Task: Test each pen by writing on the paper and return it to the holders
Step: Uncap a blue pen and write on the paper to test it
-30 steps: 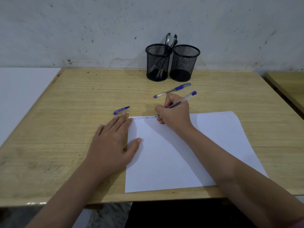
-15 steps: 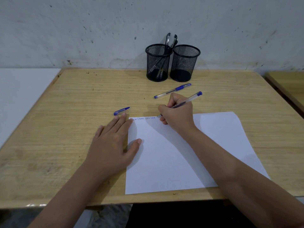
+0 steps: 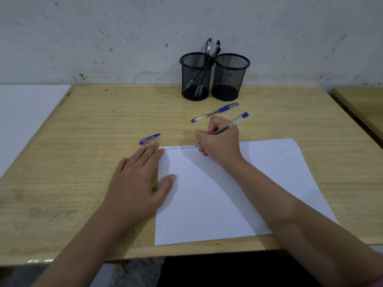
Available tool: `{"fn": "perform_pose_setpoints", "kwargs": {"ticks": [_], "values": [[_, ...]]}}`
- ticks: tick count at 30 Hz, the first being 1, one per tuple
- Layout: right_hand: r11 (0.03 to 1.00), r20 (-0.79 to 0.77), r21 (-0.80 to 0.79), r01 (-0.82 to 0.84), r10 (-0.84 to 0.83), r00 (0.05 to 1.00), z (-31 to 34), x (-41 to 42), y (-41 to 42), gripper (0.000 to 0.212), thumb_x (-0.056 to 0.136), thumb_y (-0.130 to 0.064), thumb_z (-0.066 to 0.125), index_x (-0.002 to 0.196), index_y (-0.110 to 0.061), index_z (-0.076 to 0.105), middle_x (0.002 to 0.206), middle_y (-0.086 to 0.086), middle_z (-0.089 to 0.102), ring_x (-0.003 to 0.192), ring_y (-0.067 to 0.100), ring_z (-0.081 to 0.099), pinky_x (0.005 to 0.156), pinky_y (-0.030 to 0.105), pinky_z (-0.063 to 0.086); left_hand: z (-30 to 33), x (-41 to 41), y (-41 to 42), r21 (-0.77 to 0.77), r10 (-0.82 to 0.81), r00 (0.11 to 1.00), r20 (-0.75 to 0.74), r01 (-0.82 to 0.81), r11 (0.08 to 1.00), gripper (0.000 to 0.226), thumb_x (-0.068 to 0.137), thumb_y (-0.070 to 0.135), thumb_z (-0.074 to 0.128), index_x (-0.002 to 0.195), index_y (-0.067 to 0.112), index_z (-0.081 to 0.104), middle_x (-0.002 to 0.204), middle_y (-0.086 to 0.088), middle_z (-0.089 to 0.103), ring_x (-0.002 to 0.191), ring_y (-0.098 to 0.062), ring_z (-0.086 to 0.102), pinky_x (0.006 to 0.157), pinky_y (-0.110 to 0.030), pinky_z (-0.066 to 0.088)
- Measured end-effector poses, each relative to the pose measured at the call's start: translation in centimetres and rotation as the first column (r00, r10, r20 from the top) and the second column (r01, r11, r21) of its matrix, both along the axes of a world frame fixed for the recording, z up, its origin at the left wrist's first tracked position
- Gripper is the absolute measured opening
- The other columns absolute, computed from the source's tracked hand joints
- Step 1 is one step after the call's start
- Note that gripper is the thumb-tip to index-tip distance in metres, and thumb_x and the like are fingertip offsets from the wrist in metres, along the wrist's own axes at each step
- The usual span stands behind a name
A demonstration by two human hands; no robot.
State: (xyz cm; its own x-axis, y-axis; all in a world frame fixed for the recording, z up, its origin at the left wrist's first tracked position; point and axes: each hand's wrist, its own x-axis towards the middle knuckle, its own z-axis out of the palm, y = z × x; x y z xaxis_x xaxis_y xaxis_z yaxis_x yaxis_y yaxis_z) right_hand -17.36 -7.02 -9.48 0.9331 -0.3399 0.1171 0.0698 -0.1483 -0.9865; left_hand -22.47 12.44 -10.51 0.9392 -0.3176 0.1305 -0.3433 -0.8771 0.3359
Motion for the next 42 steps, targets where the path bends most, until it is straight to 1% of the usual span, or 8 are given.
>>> {"fn": "perform_pose_setpoints", "kwargs": {"ticks": [10,15,27,32,35,38,40,42], "values": [[0.999,0.016,0.019,0.037,-0.037,0.999,0.2,-0.1,0.0,0.040,0.071,0.009,0.056,0.052,-0.015,0.030,0.045,0.007,0.033,0.039,0.024,0.050,0.039,0.022,0.037,0.0,0.1,0.1,-0.007,-0.001,1.000,-0.002,0.001,1.000,0.076,0.076,0.066,0.024,0.141,0.027,0.033,0.154,0.009,0.020,0.142,-0.008,0.016,0.112,-0.046,0.018],[0.999,-0.016,0.028,0.041,-0.041,0.999,0.2,0.0,0.0,0.044,0.071,0.009,0.056,0.050,-0.018,0.028,0.036,-0.005,0.032,0.035,0.021,0.048,0.039,0.022,0.038,-0.1,0.1,0.0,-0.006,0.001,1.000,-0.006,-0.001,1.000,0.076,0.076,0.066,0.024,0.141,0.028,0.032,0.155,0.010,0.019,0.142,-0.008,0.015,0.112,-0.046,0.017],[0.996,-0.018,-0.022,0.083,-0.083,0.996,0.5,-0.1,-0.2,0.039,0.071,0.009,0.054,0.053,-0.014,0.029,0.049,0.009,0.033,0.039,0.022,0.048,0.037,0.021,0.038,-0.1,0.1,0.1,-0.007,-0.001,1.000,0.007,0.001,1.000,0.075,0.077,0.065,0.025,0.141,0.027,0.033,0.154,0.009,0.020,0.142,-0.009,0.017,0.112,-0.045,0.019],[0.996,-0.040,-0.007,0.087,-0.088,0.995,0.4,0.0,-0.3,0.040,0.072,0.008,0.055,0.053,-0.015,0.029,0.049,0.008,0.032,0.034,0.020,0.048,0.036,0.019,0.036,-0.2,0.1,0.1,-0.017,-0.011,1.000,0.016,0.011,1.000,0.075,0.076,0.066,0.026,0.140,0.027,0.035,0.154,0.008,0.022,0.142,-0.009,0.018,0.112,-0.047,0.020],[0.989,-0.066,0.075,0.130,-0.125,0.990,0.5,0.1,-0.4,0.038,0.076,0.001,0.060,0.054,-0.015,0.034,0.044,0.008,0.042,0.035,0.019,0.055,0.036,0.021,0.039,0.0,0.2,0.2,-0.086,-0.019,0.998,0.053,0.023,0.996,0.071,0.075,0.063,0.038,0.133,0.023,0.046,0.149,0.001,0.035,0.137,-0.015,0.032,0.109,-0.050,0.029],[0.971,-0.069,0.170,0.166,-0.156,0.985,0.9,0.2,-0.5,0.045,0.079,-0.015,0.072,0.054,-0.016,0.035,0.041,0.005,0.044,0.030,0.015,0.048,0.035,0.021,0.038,0.3,0.9,0.3,-0.182,-0.004,0.983,0.183,0.038,0.983,0.055,0.073,0.048,0.053,0.119,0.018,0.060,0.132,-0.006,0.055,0.117,-0.026,0.054,0.096,-0.048,0.043],[0.971,-0.067,0.181,0.154,-0.144,0.987,1.1,0.1,-0.4,0.048,0.075,-0.025,0.079,0.054,-0.016,0.037,0.039,0.001,0.044,0.028,0.015,0.043,0.033,0.018,0.033,0.6,1.9,0.3,-0.215,0.044,0.968,0.247,0.011,0.976,0.047,0.074,0.039,0.058,0.115,0.016,0.062,0.123,-0.006,0.061,0.108,-0.027,0.058,0.091,-0.045,0.046],[0.972,-0.057,0.205,0.118,-0.108,0.992,1.3,-0.2,-0.4,0.042,0.070,-0.023,0.083,0.057,-0.016,0.044,0.041,-0.002,0.049,0.029,0.013,0.043,0.034,0.018,0.033,0.9,3.2,0.3,-0.230,0.111,0.957,0.268,-0.049,0.972,0.044,0.075,0.032,0.060,0.114,0.013,0.062,0.115,-0.006,0.064,0.102,-0.029,0.058,0.085,-0.041,0.048]]}}
